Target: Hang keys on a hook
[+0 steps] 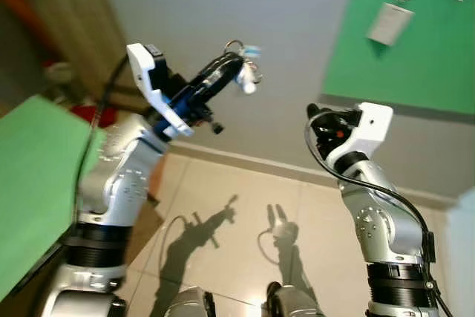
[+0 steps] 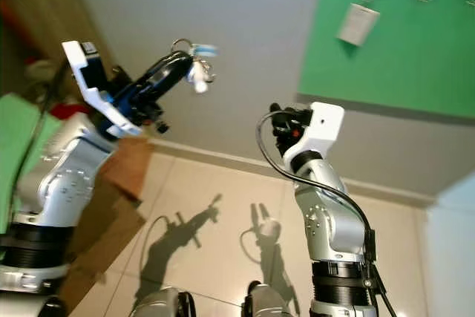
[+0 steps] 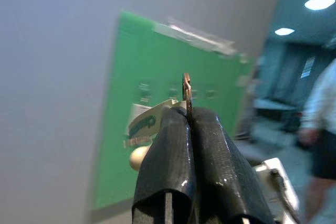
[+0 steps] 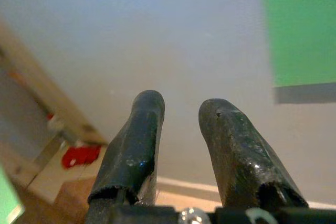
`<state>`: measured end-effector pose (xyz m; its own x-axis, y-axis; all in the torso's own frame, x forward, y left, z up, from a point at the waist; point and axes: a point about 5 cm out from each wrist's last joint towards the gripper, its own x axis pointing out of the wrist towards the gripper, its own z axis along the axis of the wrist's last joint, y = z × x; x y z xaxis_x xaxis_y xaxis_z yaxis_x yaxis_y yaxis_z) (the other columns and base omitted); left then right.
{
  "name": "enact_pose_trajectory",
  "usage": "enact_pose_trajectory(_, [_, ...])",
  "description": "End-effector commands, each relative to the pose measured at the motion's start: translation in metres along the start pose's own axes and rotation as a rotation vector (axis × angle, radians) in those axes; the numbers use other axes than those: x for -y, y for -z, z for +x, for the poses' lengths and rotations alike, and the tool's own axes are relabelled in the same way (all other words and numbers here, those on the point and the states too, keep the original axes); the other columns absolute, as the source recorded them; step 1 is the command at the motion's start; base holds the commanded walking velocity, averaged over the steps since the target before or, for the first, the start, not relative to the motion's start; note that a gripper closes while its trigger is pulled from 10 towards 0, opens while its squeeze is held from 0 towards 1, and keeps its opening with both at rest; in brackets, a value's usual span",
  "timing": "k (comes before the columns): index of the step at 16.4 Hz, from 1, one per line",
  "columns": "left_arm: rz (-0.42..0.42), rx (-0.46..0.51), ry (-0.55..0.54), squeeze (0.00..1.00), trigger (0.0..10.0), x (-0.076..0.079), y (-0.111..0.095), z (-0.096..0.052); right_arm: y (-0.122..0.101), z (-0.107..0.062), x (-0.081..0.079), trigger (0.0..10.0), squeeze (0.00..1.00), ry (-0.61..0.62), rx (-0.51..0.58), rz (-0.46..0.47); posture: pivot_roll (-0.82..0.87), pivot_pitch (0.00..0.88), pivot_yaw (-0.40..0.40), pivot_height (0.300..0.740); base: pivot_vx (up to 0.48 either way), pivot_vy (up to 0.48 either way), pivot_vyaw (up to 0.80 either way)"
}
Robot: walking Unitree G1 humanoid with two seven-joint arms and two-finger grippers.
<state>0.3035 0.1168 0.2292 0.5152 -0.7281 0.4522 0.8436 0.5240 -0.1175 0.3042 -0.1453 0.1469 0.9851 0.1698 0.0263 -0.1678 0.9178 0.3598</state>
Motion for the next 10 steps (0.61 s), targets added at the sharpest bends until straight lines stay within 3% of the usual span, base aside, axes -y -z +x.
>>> enact_pose_trajectory(1, [-0.025, 0.017, -0.002, 0.0, 10.0, 0.003, -0.004, 0.001, 0.001, -0.001, 0.0, 10.0, 0.0, 0.003, 0.013, 0.03, 0.01, 0.101, 0.047, 0.74, 0.0, 0.0, -0.8])
enact_pose_trajectory(3, [-0.128, -0.014, -0.133, 0.0, 10.0, 0.003, 0.028, -0.006, 0.005, -0.005, 0.003, 10.0, 0.0, 0.008, 0.03, 0.093, 0.0, 0.099, 0.043, 0.74, 0.0, 0.0, -0.8])
enact_pose_trajectory(5, [-0.171, -0.051, -0.276, 0.0, 10.0, 0.001, 0.056, -0.021, 0.019, -0.016, 0.001, 10.0, 0.0, -0.021, 0.014, 0.125, 0.0, 0.102, 0.038, 0.74, 0.0, 0.0, -0.66])
enact_pose_trajectory(7, [-0.205, -0.065, -0.309, 0.0, 10.0, 0.01, 0.072, -0.029, 0.032, -0.023, -0.004, 10.0, 0.0, -0.057, -0.048, 0.072, -0.01, 0.107, 0.023, 0.74, 0.0, -0.388, 0.0])
enact_pose_trajectory(10, [-0.234, -0.058, -0.274, 0.0, 10.0, 0.024, 0.078, -0.024, 0.039, -0.027, -0.012, 10.0, 0.0, -0.107, -0.075, 0.065, -0.02, 0.108, 0.007, 0.74, 0.0, -0.469, 0.0])
